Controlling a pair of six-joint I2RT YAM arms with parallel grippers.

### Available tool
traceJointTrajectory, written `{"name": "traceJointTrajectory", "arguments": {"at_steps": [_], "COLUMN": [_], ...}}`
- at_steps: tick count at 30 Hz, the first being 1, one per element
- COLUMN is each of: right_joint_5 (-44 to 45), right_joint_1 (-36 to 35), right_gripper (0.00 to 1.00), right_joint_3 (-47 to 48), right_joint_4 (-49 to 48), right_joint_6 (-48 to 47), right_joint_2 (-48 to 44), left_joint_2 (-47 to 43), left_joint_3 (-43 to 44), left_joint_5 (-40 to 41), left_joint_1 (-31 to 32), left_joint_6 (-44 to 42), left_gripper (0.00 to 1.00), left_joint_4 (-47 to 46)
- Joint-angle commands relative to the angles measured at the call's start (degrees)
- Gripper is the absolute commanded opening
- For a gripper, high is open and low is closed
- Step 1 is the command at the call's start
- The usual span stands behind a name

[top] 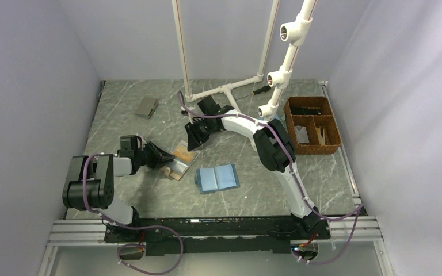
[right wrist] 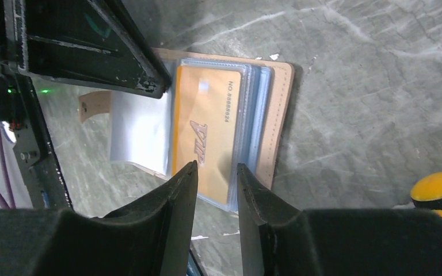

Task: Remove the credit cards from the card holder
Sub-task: Open the card holder at the center of the board.

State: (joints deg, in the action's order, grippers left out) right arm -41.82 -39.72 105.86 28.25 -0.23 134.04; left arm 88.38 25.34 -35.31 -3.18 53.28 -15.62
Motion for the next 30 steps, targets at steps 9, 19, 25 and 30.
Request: {"name": "traceJointTrajectory", "arguments": {"at_steps": [9, 19, 25, 30], "right_joint_5": [-2.42, -5.14, -6.86, -9.04], "right_joint_1": [0.35, 0.36, 0.20, -0.08], "right_gripper": [0.22, 0.02, 0.01, 0.02], "right_joint_3": [2.39, 2.31, 2.42, 2.53], "right_joint_4": [3.83, 5.74, 5.94, 5.67], "right_joint_6": [-3.81, -2.26, -1.46, -0.47], "right_joint_2": [2.63, 3.70, 4.20, 3.75], "left_joint_2": [4.77, 4.80, 3.87, 2.52], "left_joint_3": [2.75, 3.75, 3.44, 3.69], "left_joint_5": [-2.55, -3.30, -4.71, -4.88], "left_joint_1": [0.95, 0.87, 0.96, 1.22], "left_joint_6": [0.47, 1.36, 2.03, 1.83], "left_gripper": [0.29, 0.29, 0.29, 0.29], "left_joint_4": [-5.23, -6.24, -7.52, -5.68]}}
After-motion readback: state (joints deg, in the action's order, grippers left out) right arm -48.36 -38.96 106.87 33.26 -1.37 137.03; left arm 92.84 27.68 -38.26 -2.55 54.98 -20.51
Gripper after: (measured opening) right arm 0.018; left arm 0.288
